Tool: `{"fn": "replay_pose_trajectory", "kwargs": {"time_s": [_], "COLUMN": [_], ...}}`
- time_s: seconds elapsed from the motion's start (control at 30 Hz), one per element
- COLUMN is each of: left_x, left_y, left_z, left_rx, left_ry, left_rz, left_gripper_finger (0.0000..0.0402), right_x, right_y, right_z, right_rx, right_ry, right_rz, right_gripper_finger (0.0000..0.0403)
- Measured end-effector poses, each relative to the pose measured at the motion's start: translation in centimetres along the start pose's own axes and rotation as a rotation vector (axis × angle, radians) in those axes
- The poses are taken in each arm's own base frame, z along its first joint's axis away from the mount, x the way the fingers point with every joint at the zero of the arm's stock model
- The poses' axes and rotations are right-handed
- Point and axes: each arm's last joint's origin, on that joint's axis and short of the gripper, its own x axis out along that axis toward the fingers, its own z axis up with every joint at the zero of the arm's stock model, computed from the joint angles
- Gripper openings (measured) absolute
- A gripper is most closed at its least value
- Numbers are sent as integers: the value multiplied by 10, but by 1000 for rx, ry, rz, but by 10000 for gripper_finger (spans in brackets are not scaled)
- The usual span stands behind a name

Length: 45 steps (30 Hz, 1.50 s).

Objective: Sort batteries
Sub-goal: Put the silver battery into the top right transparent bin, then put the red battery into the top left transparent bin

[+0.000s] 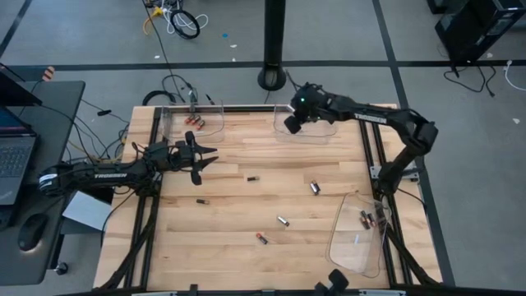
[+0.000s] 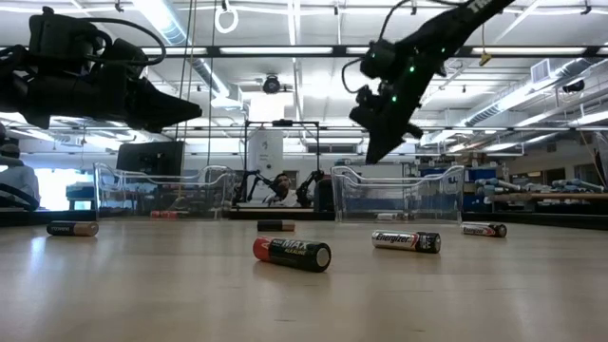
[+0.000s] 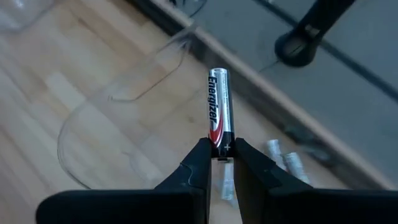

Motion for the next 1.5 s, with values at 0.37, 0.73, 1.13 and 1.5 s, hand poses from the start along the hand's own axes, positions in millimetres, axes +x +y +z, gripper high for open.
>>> {"fn": "replay_pose_trajectory", "kwargs": {"time_s": [0.37,0.73,1.13,1.5], "left_x": [0,0,0,0], "left_y": [0,0,0,0], "left_z": [0,0,0,0], "left_rx": [0,-1,-5,-5], "left_ry": [-4,2,3,3], "left_rz": [3,3,3,3], "left_gripper_finger": [135,135,135,135], "right_x": [50,66,70,69], "right_y": [-11,-23,-25,-25], "right_z": [-15,-22,-23,-23], "right_rx": [68,109,93,92], "right_ry": [135,202,216,216], "right_rz": [-30,-31,-36,-36], "right_gripper_finger": [52,52,55,106]}}
